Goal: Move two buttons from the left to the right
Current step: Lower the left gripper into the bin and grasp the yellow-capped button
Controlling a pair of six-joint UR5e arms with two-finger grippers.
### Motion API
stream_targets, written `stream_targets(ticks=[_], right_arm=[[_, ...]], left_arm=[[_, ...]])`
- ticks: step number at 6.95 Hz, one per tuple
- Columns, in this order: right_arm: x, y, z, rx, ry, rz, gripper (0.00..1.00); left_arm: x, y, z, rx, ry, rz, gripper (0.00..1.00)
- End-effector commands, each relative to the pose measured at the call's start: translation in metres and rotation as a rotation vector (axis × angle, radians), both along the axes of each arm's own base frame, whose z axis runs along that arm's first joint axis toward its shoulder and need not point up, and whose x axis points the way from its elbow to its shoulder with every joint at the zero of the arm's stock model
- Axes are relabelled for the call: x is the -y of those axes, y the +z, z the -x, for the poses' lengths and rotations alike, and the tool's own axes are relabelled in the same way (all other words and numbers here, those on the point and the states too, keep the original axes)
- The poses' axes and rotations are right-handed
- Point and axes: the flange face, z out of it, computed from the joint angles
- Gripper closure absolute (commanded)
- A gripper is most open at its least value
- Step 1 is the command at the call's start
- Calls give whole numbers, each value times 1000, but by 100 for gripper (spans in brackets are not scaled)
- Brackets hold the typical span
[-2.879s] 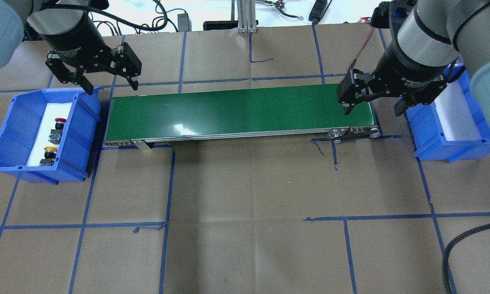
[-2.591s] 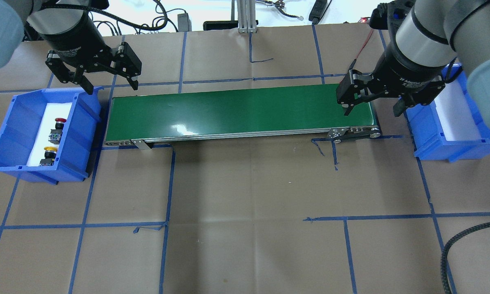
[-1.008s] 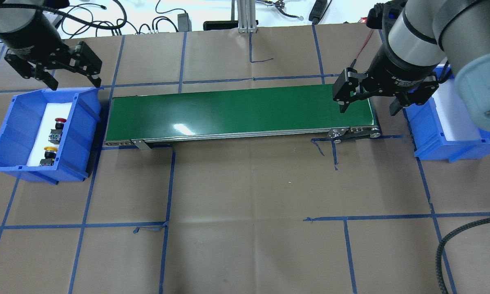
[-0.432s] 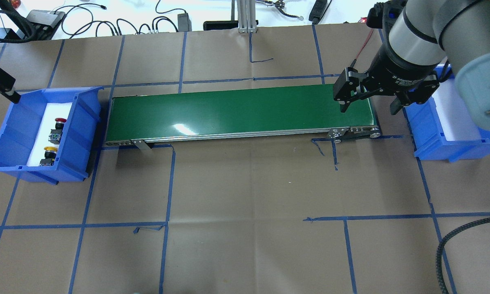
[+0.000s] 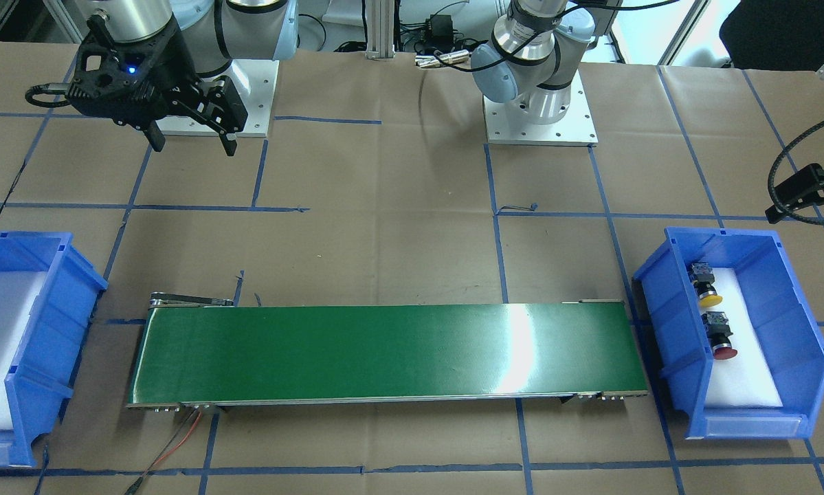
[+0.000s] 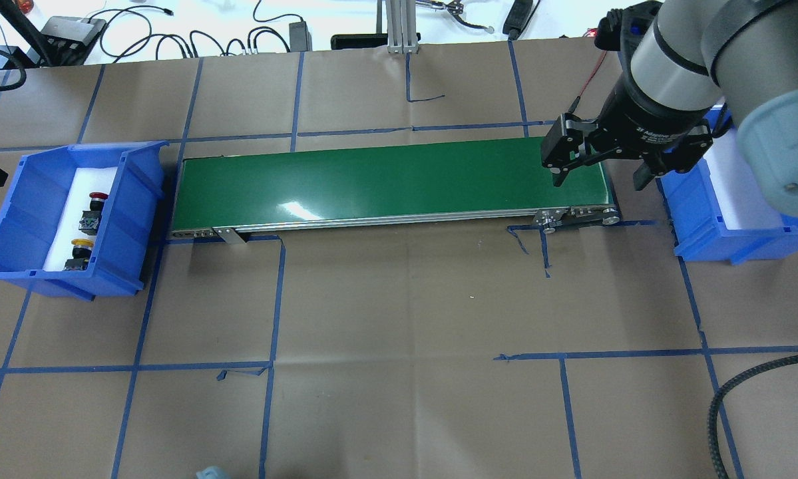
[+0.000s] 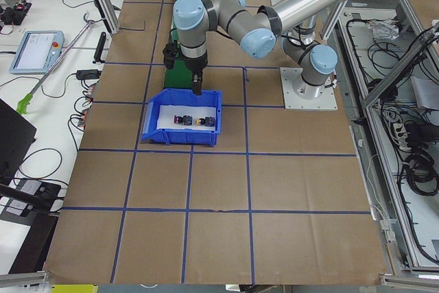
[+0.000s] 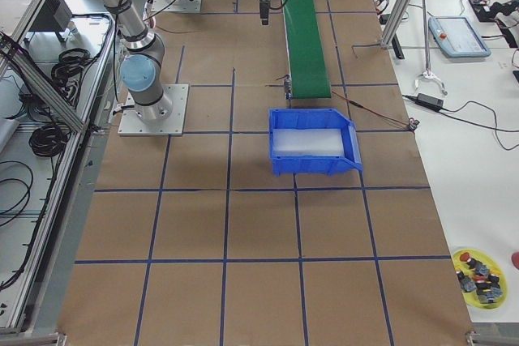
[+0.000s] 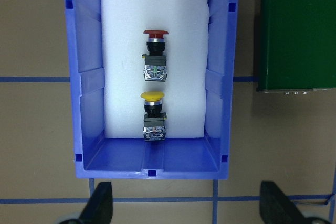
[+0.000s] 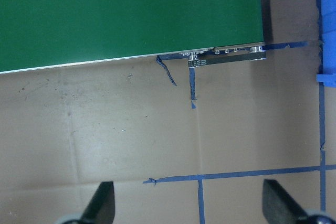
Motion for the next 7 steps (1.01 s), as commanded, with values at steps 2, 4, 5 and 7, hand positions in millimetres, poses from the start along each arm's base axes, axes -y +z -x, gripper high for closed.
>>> stream_targets(ticks=[2,4,5,7], right_arm=[[0,2,1,-2,0,4,0],[0,1,1,-4,3,1,0],[-1,3,2,-15,5,-3,0],[-2,-2,3,-28,23,-14,0]], left_arm=[[-9,-81,-3,19,11,44,2],[-15,-136,1,40,8,76,1],[-14,-161,1,45,6,82,1],[-15,-199,2,54,-5,95,1]])
